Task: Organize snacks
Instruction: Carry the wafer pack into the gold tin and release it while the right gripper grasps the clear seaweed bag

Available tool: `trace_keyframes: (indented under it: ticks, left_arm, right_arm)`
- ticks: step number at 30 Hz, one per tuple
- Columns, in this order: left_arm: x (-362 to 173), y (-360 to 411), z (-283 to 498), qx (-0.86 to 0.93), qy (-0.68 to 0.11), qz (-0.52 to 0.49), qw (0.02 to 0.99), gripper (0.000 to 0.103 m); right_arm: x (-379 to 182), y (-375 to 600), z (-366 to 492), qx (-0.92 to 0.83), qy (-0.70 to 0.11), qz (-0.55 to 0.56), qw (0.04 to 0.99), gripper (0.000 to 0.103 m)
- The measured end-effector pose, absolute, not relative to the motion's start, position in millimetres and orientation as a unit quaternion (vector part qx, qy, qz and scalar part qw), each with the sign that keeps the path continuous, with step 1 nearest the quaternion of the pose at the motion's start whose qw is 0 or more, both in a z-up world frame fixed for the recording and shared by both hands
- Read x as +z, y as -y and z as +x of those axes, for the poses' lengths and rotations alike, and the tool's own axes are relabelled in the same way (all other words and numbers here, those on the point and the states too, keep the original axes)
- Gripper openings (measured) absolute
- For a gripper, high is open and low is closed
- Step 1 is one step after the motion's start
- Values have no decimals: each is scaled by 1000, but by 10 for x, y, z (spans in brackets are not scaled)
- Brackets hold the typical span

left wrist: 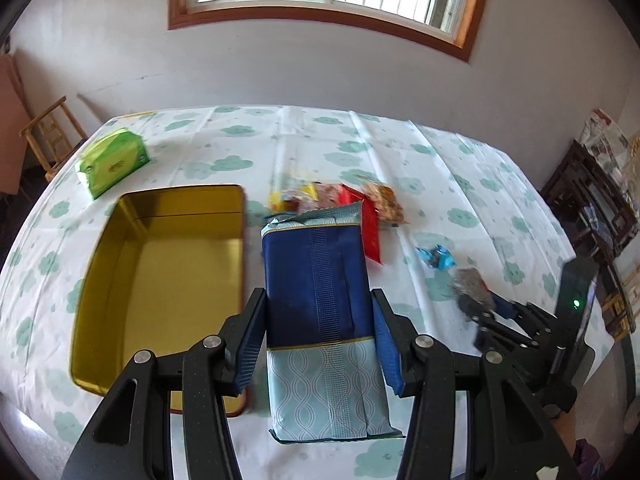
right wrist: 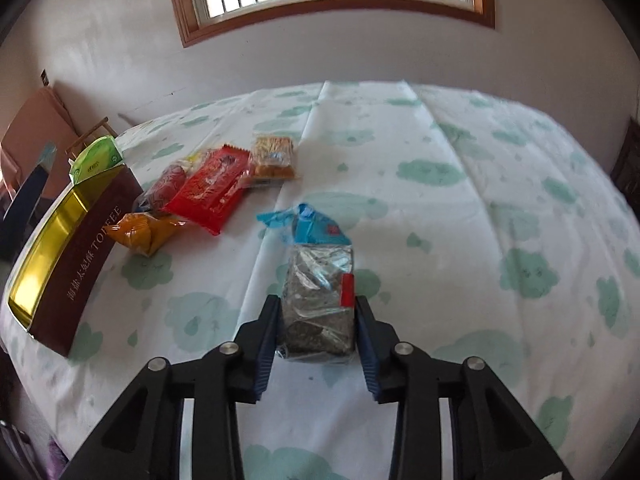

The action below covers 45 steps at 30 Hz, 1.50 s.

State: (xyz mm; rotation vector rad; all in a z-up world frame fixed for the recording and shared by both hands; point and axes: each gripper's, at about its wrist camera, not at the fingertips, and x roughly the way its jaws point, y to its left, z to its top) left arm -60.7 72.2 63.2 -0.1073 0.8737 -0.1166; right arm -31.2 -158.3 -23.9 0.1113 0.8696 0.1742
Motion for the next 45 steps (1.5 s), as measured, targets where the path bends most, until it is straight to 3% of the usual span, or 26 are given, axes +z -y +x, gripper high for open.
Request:
trace_keyframes:
  ticks: [10, 25, 45]
  left_arm:
    - [663, -1394, -481, 10, -422, -53, 905, 47]
    - [182, -1897, 182, 55, -460, -7, 886, 46]
    - [-16, -1991, 451, 70, -462, 29, 884, 50]
  right_arm:
    - [-285, 1920, -483, 48, -418, 56, 905, 36]
    - [-132, 1837, -601, 67, -410, 57, 908, 36]
    - [-74, 1819, -619, 71, -412, 60, 907, 36]
